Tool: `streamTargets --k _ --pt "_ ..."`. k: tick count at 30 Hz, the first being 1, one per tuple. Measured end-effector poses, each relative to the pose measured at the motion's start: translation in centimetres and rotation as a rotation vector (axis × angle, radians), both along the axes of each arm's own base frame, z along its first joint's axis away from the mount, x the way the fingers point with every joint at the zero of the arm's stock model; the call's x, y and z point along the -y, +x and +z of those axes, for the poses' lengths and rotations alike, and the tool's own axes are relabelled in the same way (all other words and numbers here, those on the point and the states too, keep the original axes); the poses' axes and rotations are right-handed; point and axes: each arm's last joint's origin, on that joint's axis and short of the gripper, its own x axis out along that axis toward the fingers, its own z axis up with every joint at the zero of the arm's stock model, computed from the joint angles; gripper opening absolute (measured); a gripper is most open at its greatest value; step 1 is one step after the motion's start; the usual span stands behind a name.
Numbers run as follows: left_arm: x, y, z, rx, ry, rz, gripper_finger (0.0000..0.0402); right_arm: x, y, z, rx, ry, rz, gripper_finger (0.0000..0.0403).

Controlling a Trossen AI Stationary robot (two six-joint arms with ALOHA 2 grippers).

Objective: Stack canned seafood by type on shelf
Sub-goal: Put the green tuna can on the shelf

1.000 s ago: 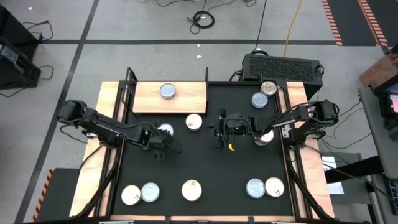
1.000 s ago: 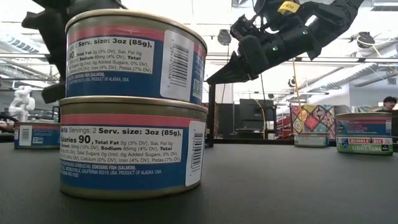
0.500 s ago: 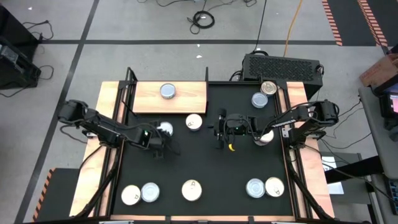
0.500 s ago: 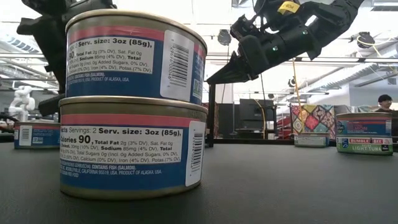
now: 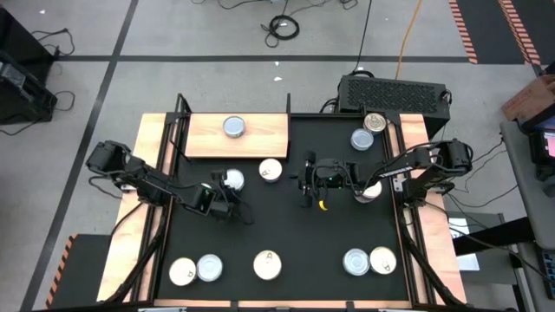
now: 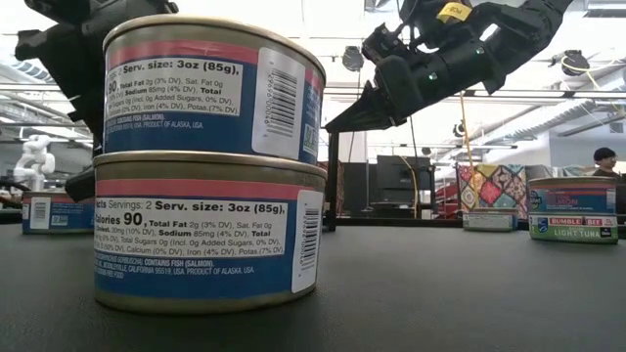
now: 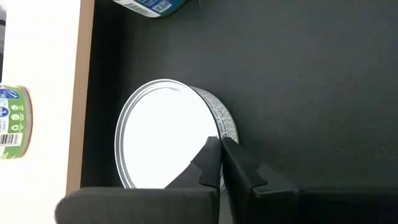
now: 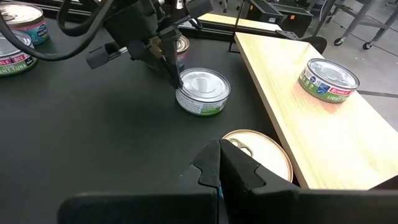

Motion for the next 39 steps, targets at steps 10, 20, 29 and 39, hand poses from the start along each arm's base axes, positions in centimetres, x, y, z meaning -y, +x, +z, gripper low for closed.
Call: streamTargets --k 10,20,29,39 --pt "0.4 0.7 1.8 -0.001 -0.012 -0.035 0.0002 0.0 0.0 0.0 0.0 0.0 0.0 0.0" --pt "0.5 1.9 4.1 0.01 0.076 -0.06 0.0001 0.0 0.0 0.0 0.0 0.0 0.0 0.0" --pt "-0.5 2.3 5.0 -0.038 0.168 -0.068 0.0001 0.0 0.0 0.0 0.0 0.0 0.0 0.0" --pt "-3.5 2.6 5.0 -0.132 0.204 -0.055 0.0001 0.0 0.0 0.0 0.0 0.0 0.0 0.0"
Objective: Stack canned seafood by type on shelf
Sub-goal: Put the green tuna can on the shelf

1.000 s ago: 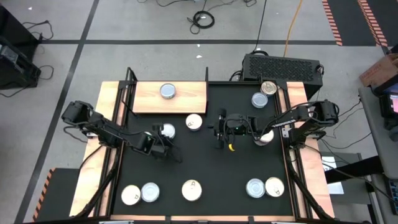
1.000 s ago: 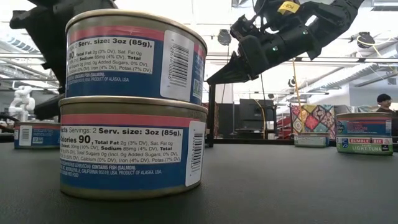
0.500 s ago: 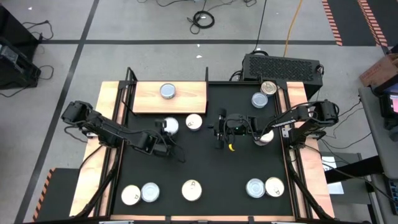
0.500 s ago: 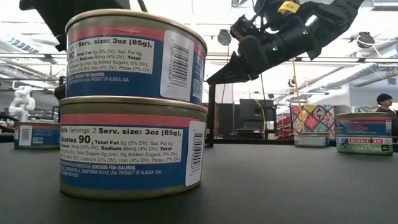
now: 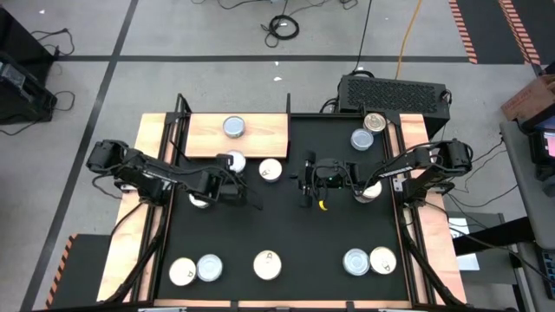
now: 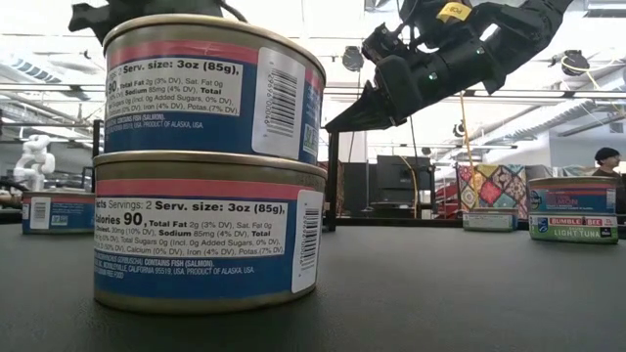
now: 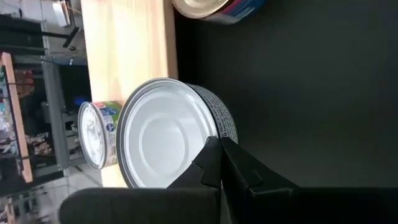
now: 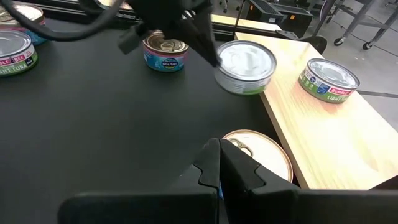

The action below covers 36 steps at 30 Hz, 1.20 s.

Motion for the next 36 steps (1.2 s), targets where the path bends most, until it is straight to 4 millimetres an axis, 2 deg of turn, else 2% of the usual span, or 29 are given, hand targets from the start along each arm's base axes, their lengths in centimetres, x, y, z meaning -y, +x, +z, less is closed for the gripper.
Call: streamTargets --k 9,21,36 --pt "-3.3 0.2 0.1 -0.023 -0.083 0.045 0.0001 0.0 -0.1 -0.2 -0.018 0.0 0.0 0.0" --pt "-6.9 -0.7 2.5 0.091 -0.164 0.073 0.0001 0.0 -0.1 -0.3 -0.031 -0.003 0.002 0.0" --pt "-9.9 -1.6 1.3 0.119 -0.212 0.093 0.0001 0.0 -0.1 -0.3 -0.031 -0.003 0.001 0.0"
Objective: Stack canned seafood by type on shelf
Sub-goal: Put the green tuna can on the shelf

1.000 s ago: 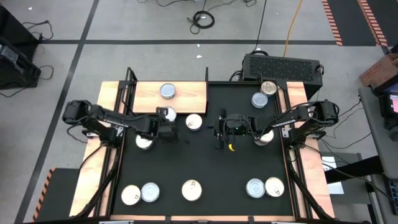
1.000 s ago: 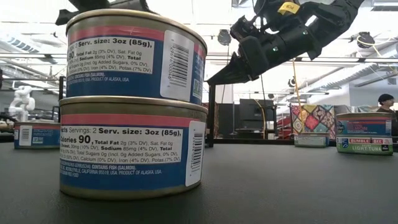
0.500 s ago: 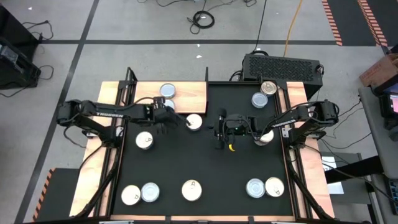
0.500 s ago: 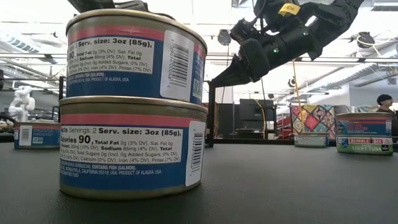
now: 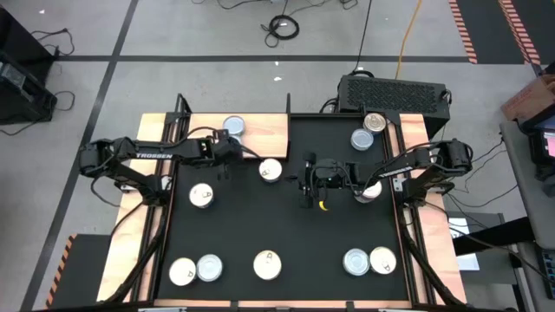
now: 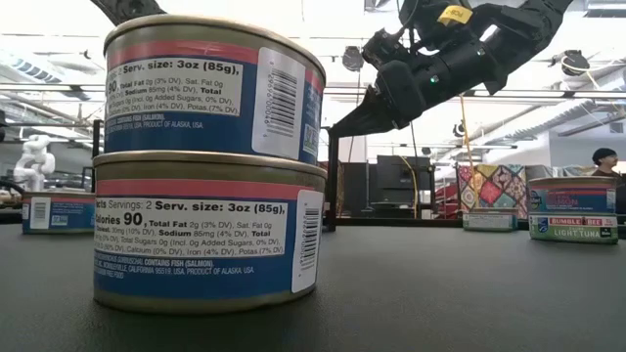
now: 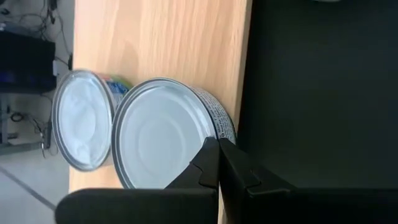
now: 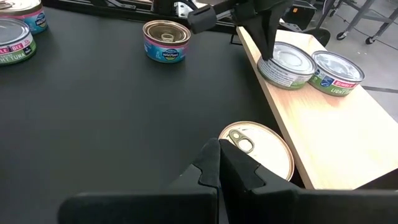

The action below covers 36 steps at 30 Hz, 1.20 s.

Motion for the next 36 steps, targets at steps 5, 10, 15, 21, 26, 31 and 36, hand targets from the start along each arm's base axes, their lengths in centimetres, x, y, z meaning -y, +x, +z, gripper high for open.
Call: streamTargets --k 5,10,15,21,26,31,36 --pt "-0.7 0.1 0.2 0.024 0.02 -0.018 0.0001 0.0 0.0 0.0 0.0 0.0 0.0 0.0" --pt "-1.2 -0.1 0.2 0.011 0.024 -0.014 0.0001 0.0 0.0 0.0 0.001 -0.001 -0.001 0.0" --pt "-1.3 -0.1 0.1 0.018 0.006 -0.019 0.0001 0.0 0.0 0.0 0.0 -0.005 0.001 0.0" --pt "-1.2 -0.1 0.1 0.024 -0.014 -0.029 0.0001 0.0 0.0 0.0 0.0 -0.004 0.001 0.0" --pt "-1.2 -0.1 0.1 0.024 -0.017 -0.03 0.0001 0.0 0.0 0.0 0.0 -0.004 0.001 0.0" --pt "-1.2 -0.1 0.1 0.019 -0.019 -0.031 0.0001 0.0 0.0 0.0 0.0 -0.004 0.001 0.0" --pt "-1.2 -0.1 0.1 0.019 -0.019 -0.031 0.0002 0.0 0.0 0.0 0.0 -0.004 0.001 0.0"
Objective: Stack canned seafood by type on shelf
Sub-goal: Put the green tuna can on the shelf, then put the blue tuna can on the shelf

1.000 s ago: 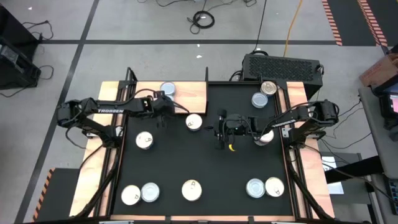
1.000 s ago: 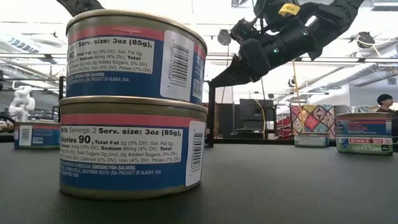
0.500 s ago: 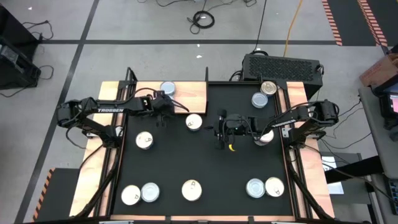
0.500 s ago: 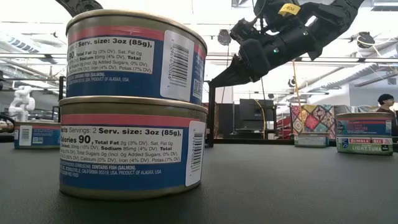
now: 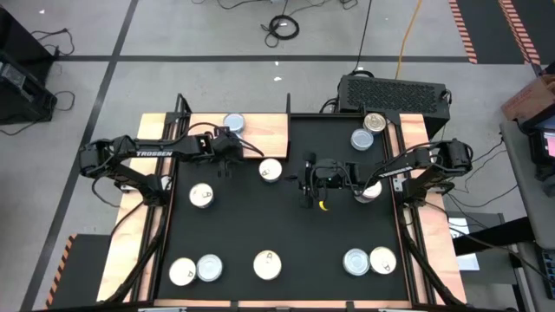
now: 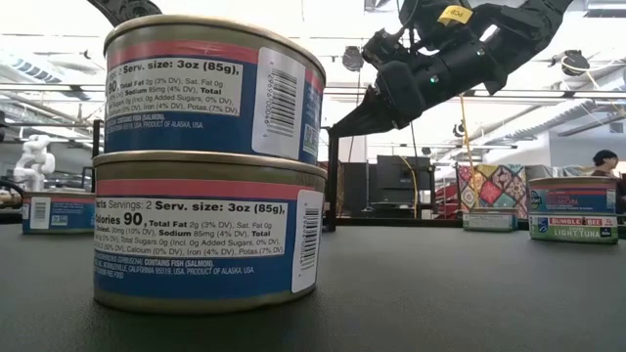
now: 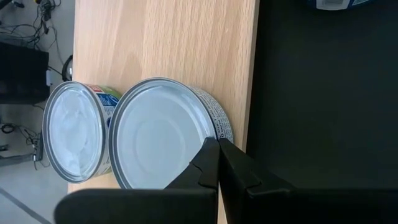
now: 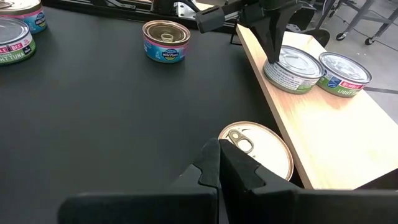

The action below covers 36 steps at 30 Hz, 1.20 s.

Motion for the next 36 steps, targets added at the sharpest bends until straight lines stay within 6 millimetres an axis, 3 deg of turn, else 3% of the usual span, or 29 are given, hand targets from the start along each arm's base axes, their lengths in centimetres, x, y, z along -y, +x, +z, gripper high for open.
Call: streamTargets --k 16,29,36 --pt "0.01 -0.02 -0.01 -0.003 -0.001 -0.001 0.0012 0.0 0.03 0.07 0.008 0.003 -0.001 0.0" --pt "0.12 0.08 0.04 0.02 0.007 0.048 0.0149 0.0 0.03 0.07 0.008 0.004 -0.002 0.0" --pt "0.59 0.19 0.21 0.034 -0.001 0.052 0.0162 0.0 0.03 0.06 0.008 0.003 -0.001 0.0"
